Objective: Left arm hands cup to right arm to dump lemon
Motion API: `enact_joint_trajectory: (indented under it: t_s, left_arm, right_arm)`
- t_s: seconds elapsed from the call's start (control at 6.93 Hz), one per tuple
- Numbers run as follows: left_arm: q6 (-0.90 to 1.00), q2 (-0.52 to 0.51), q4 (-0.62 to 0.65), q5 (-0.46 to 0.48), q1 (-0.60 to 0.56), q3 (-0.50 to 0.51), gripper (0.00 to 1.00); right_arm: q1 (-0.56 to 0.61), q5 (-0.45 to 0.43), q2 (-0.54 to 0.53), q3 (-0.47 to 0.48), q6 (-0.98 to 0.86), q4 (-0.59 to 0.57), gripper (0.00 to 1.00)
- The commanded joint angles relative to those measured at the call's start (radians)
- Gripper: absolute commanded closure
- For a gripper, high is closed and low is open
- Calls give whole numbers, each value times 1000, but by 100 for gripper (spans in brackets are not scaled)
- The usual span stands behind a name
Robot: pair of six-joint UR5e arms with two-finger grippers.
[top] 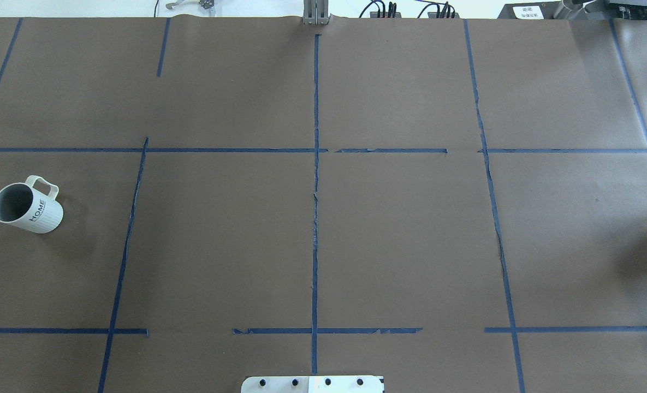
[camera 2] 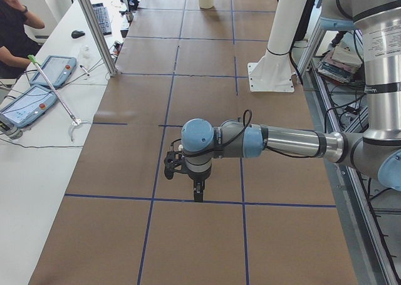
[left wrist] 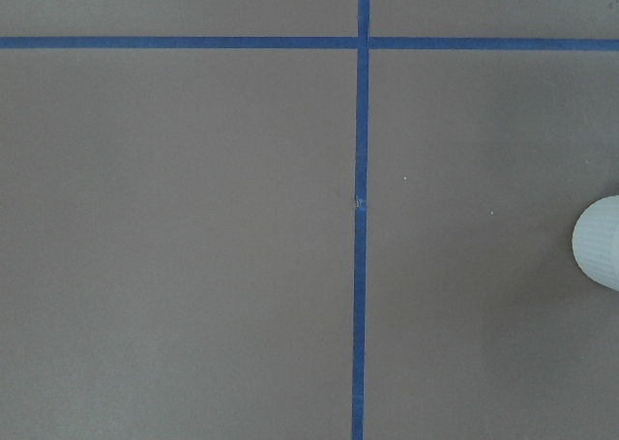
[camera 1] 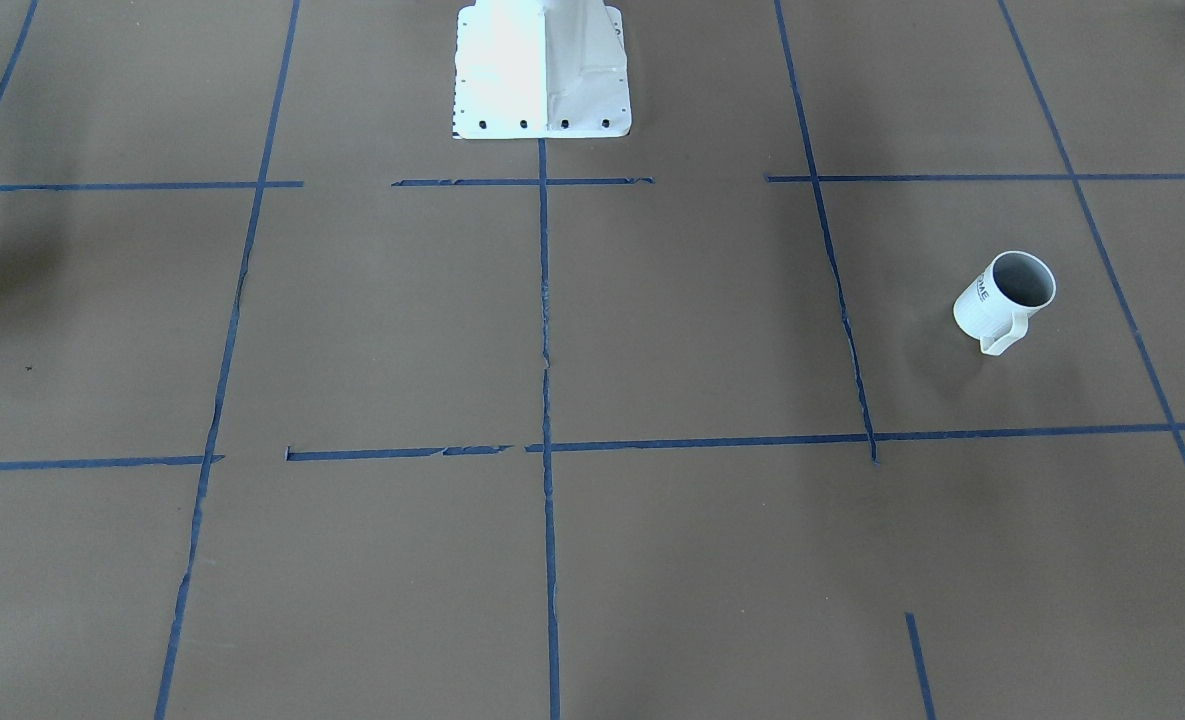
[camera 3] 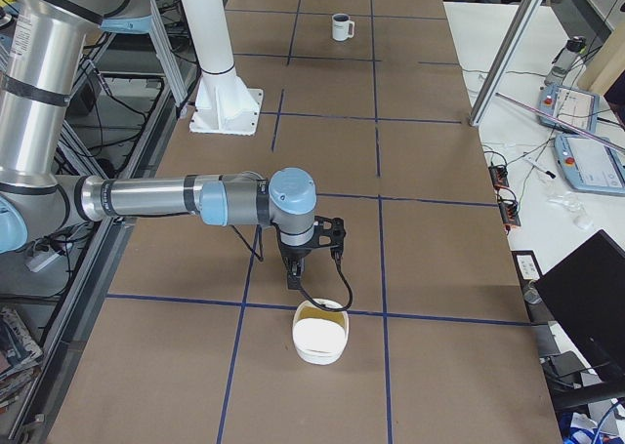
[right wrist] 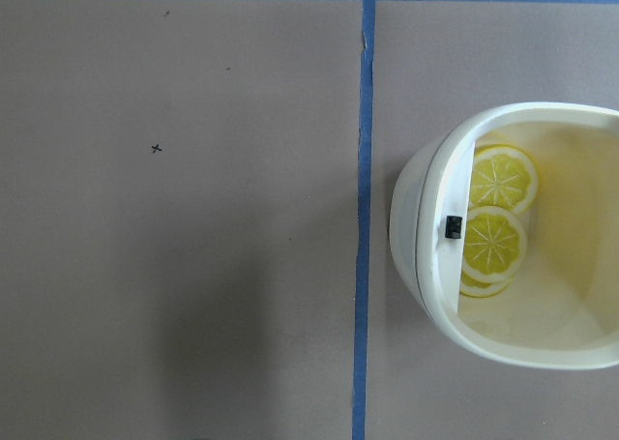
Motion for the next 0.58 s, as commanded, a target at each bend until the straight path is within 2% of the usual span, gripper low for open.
enact_joint_trajectory:
  t_s: [0.0, 0.14, 0.43]
  left_arm:
    - [0, -1, -1, 0, 1, 2, 0]
    - [0, -3, -1, 0, 1, 3, 0]
    - [2, -7, -2, 0, 1, -1, 0]
  right_arm:
    - [0, 14, -14, 1, 0, -31, 0]
    - [-17, 16, -7, 9, -2, -71, 0]
    - [-22, 20, -3, 10, -3, -70, 0]
